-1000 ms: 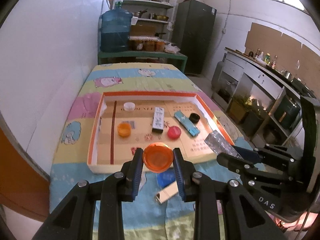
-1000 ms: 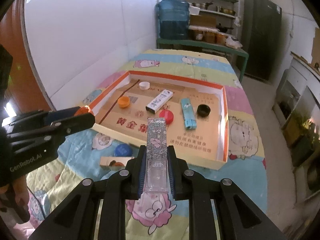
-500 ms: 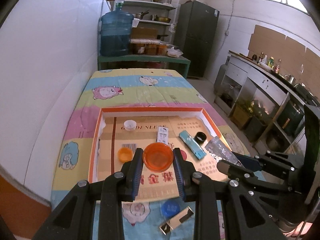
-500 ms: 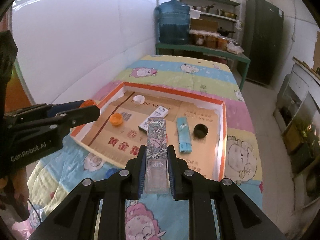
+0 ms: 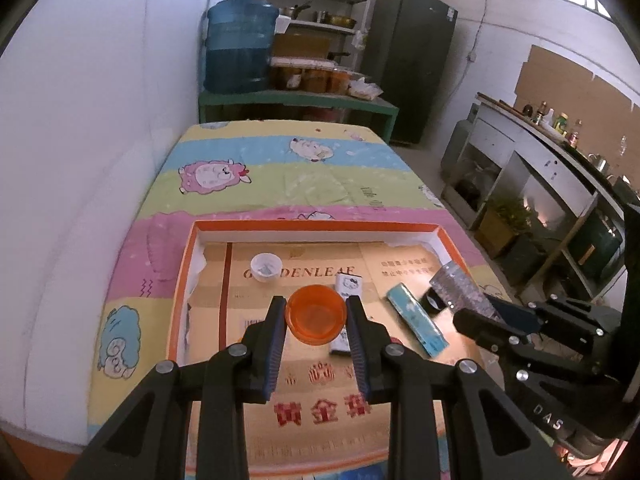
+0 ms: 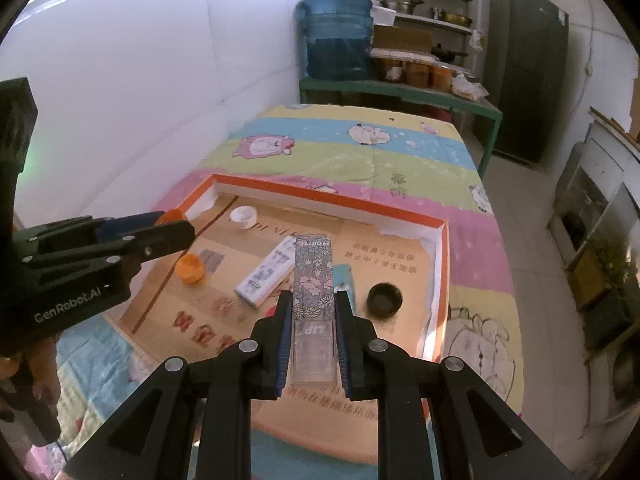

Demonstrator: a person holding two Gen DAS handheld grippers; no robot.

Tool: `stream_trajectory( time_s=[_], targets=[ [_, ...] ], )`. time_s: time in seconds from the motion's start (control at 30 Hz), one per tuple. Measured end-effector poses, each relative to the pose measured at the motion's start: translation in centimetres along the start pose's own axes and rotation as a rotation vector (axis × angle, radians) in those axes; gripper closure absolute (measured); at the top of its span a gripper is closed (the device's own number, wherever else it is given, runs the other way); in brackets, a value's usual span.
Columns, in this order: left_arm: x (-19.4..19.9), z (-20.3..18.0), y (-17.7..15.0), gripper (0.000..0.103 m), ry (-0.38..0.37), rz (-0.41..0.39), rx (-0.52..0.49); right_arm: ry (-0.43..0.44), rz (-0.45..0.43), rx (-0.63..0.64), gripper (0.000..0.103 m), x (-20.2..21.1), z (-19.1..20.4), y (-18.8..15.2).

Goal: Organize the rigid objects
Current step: 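Carry the orange cap and lip-gloss package with both grippers over the box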

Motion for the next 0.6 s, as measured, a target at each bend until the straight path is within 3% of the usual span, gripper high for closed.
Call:
stream_trajectory(
  time_s=[0.6],
  targets=[
    [-5.2,0.7,2.0,0.073,0.027,0.053,0.013,-0.032,0.062,-0.054,0.083,-6.2,-4.8,2.8]
  ],
)
Point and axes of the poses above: each gripper's, at about its wrist camera, not at the fingertips, and x roughly against the way its jaws point, z to its left, y to its top, the point moved 2 cm from there along -x, roughly the way its jaws point, and after that the axes turned 1 degree about z, right-handed, at the moved point
